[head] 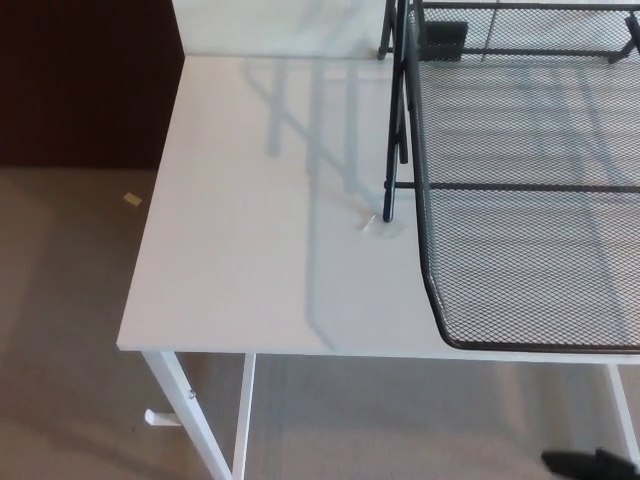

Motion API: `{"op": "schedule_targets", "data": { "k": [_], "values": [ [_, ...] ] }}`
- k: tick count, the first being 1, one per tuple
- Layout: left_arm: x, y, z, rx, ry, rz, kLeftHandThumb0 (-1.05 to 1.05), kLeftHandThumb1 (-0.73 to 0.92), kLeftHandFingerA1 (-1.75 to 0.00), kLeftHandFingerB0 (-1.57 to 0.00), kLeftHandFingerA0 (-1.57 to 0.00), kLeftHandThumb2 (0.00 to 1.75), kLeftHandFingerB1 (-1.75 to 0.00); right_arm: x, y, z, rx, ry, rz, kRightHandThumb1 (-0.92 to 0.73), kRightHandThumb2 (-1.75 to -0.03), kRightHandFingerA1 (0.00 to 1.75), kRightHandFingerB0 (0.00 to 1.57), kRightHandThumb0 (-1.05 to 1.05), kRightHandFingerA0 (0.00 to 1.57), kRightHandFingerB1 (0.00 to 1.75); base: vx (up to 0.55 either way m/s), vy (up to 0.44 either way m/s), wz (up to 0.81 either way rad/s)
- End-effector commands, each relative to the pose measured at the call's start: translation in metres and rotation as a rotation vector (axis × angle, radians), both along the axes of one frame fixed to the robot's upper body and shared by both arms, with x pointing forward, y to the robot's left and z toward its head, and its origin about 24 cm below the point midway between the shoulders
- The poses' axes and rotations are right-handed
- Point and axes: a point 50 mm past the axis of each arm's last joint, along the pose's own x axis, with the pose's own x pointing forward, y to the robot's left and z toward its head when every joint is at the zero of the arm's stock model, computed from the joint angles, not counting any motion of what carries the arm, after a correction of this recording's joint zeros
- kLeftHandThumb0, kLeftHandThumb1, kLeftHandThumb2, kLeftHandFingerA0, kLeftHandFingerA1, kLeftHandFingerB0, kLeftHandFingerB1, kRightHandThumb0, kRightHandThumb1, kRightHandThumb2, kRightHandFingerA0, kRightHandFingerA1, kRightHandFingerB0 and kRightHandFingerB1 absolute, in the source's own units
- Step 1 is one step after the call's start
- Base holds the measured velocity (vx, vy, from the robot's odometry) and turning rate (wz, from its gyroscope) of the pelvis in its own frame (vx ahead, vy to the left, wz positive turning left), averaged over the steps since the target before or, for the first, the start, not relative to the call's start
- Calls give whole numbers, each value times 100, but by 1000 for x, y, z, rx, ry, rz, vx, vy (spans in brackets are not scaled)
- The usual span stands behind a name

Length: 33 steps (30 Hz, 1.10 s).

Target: The robot walk towards a table in front and then pushes a layer of a file tray back to its original position using its right hand

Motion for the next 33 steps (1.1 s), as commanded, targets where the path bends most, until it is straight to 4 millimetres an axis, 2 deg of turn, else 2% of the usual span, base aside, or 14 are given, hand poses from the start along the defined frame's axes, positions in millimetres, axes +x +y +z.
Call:
{"op": "schedule_targets", "data": {
  "k": [1,3,4,5,6,7,9,10,12,14,18,21,25,33],
  "values": [
    [-3,7,3,12,3,18,-16,40,-49,-54,-62,54,-45,-30,15,23,-15,-119,125,-61,-58,49,45,-23,55,44,0,0,0],
    [0,8,4,20,-4,10,-17,39,-50,-54,-60,55,-46,-32,21,30,-21,-183,143,-60,-57,50,47,-23,58,44,0,0,0],
    [-1,9,6,18,-13,8,-18,40,-49,-53,-56,55,-46,-34,26,41,-60,-322,186,-59,-57,52,51,-18,62,47,0,0,0],
    [-2,9,7,16,-16,7,-18,40,-49,-53,-56,55,-46,-35,29,46,-72,-378,205,-59,-57,52,51,-18,62,47,0,0,0],
    [-2,9,7,16,-16,9,-18,40,-49,-53,-56,55,-46,-35,29,46,-72,-380,207,-59,-57,52,51,-18,62,47,0,0,0],
    [-4,9,6,16,-10,19,-16,40,-49,-53,-60,54,-45,-34,31,58,-109,-537,257,-62,-58,57,57,-20,68,51,0,0,0],
    [-6,9,5,14,-7,24,-14,41,-48,-53,-58,53,-45,-34,33,67,-122,-638,287,-63,-58,58,57,-20,69,51,0,0,0],
    [-6,9,5,13,-3,35,-10,41,-47,-55,-61,52,-44,-31,35,82,-100,-743,271,-60,-57,58,61,-23,71,50,0,0,0],
    [-6,9,5,13,-2,36,-11,42,-47,-54,-59,52,-44,-28,36,93,-87,-810,265,-60,-57,58,61,-24,71,50,0,0,0],
    [-7,11,4,31,1,32,-20,39,-49,-55,-59,55,-46,-24,39,112,-69,-952,291,-58,-57,62,64,-23,77,52,0,0,0],
    [-6,12,5,33,1,34,-20,39,-49,-55,-59,55,-46,-23,40,115,-68,-983,294,-58,-57,62,64,-23,77,52,0,0,0],
    [-6,12,7,23,-7,22,-18,38,-50,-53,-59,55,-46,-20,48,145,-8,-1106,294,-57,-56,62,62,-28,78,52,0,0,0],
    [-10,13,7,19,-6,10,-18,40,-48,-52,-56,55,-45,-21,50,150,-2,-1117,295,-56,-56,62,61,-28,77,51,0,0,0],
    [4,11,10,11,-24,13,-13,42,-48,-54,-56,53,-44,-15,48,182,-29,-1367,248,-54,-56,59,57,-37,74,51,0,0,0]
  ]
}}
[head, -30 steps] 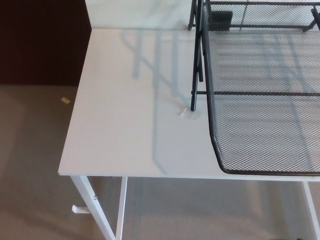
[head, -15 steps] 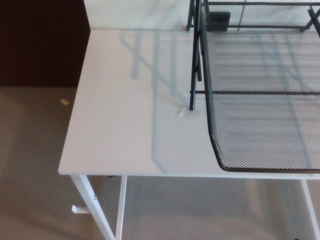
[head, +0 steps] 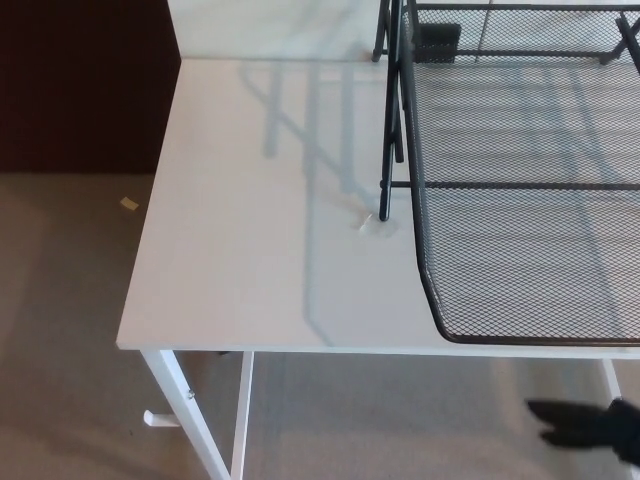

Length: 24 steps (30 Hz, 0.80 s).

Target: The robot walk towards a table in front and then pushes a layer of a file tray back to its original position using its right hand

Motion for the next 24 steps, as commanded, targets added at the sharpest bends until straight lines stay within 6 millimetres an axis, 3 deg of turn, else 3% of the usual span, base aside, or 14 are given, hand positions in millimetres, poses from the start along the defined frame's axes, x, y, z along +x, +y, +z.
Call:
{"op": "schedule_targets", "data": {
  "k": [1,7,8,9,10,11,12,13,14,16,17,21,22,24],
  "values": [
    [5,11,12,22,-36,3,-13,42,-48,-54,-56,53,-44,-15,12,67,0,-592,84,-54,-56,59,57,-37,74,51,0,0,0],
    [9,14,18,54,-46,-28,-18,41,-48,-53,-57,55,-45,-7,18,76,43,-643,44,-54,-55,57,54,-43,67,50,0,0,0],
    [9,13,18,58,-44,-30,-18,41,-47,-52,-57,55,-45,-2,19,76,28,-651,41,-41,-77,61,42,-47,49,56,0,0,0],
    [11,13,18,58,-43,-31,-18,41,-47,-52,-57,55,-45,4,19,76,0,-660,36,-41,-77,61,42,-47,49,56,0,0,0],
    [13,13,19,59,-42,-29,-19,40,-47,-53,-57,55,-45,7,19,74,-39,-630,37,-54,-56,47,37,-46,43,42,0,0,0],
    [16,13,20,60,-46,-27,-17,41,-47,-52,-56,55,-44,10,19,73,-78,-593,36,-41,-74,49,23,-56,26,46,0,0,0],
    [19,13,21,60,-52,-26,-17,41,-47,-52,-56,55,-44,14,18,72,-112,-557,32,-41,-74,49,23,-56,26,46,0,0,0],
    [13,14,21,60,-44,-30,-17,41,-48,-52,-56,55,-45,14,18,66,-245,-430,31,-40,-80,38,3,-55,2,33,0,0,0],
    [13,14,21,50,-52,-30,-17,41,-49,-52,-55,55,-45,17,18,63,-286,-385,34,-38,-76,20,5,-60,0,19,0,0,0],
    [13,14,21,46,-56,-30,-17,41,-49,-52,-55,55,-45,19,18,63,-300,-368,34,-38,-76,20,5,-60,0,19,0,0,0],
    [21,16,23,61,-55,-35,-19,39,-48,-54,-57,55,-45,33,20,54,-386,-305,20,-38,-71,12,0,-60,0,0,0,0,0],
    [29,20,30,55,-79,-39,-16,40,-48,-55,-58,54,-46,53,25,38,-502,-213,-1,-37,-70,11,0,-58,0,0,0,0,0],
    [31,22,32,63,-82,-45,-18,40,-48,-54,-57,55,-46,57,27,34,-534,-190,-8,-35,-64,1,3,-50,0,4,0,0,0],
    [35,21,33,67,-86,-62,-17,39,-47,-55,-56,54,-45,62,27,28,-555,-137,-27,-36,-59,0,0,-37,0,4,0,0,0]
  ]
}}
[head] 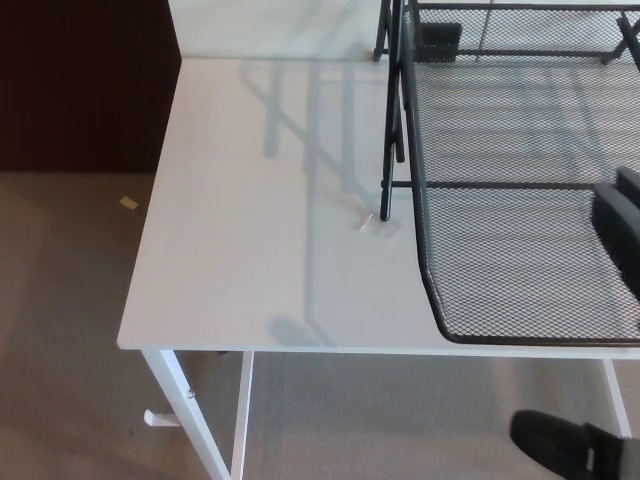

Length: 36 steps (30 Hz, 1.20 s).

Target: The robot walk towards a table in front and then pushes a layer of a file tray back to its original position using its right hand

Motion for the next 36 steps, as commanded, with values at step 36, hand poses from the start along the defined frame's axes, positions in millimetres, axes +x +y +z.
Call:
{"op": "schedule_targets", "data": {
  "k": [36],
  "values": [
    [0,20,20,65,22,-26,-16,42,-48,-59,-59,55,-46,69,11,-85,-322,222,-420,-41,-62,0,0,-27,0,0,0,0,0]
  ]
}}
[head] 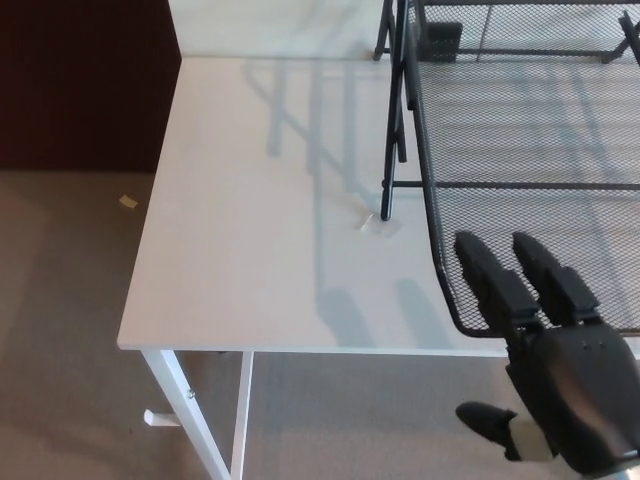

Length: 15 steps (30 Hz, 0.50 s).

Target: The robot walk towards a table in front and then pushes a layer of a file tray back to its original position using its right hand

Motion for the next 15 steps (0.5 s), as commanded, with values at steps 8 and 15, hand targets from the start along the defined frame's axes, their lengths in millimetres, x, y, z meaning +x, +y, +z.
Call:
{"op": "schedule_targets", "data": {
  "k": [8,15],
  "values": [
    [-5,8,6,11,29,-4,-14,44,-47,-57,-55,55,-46,10,-12,7,-51,-240,-140,-48,-54,0,0,-29,0,0,0,0,0],
    [-6,9,7,14,29,-9,-15,43,-48,-59,-57,55,-46,14,-9,7,-49,-264,-142,-41,-62,0,0,-30,0,3,0,0,0]
  ]
}}
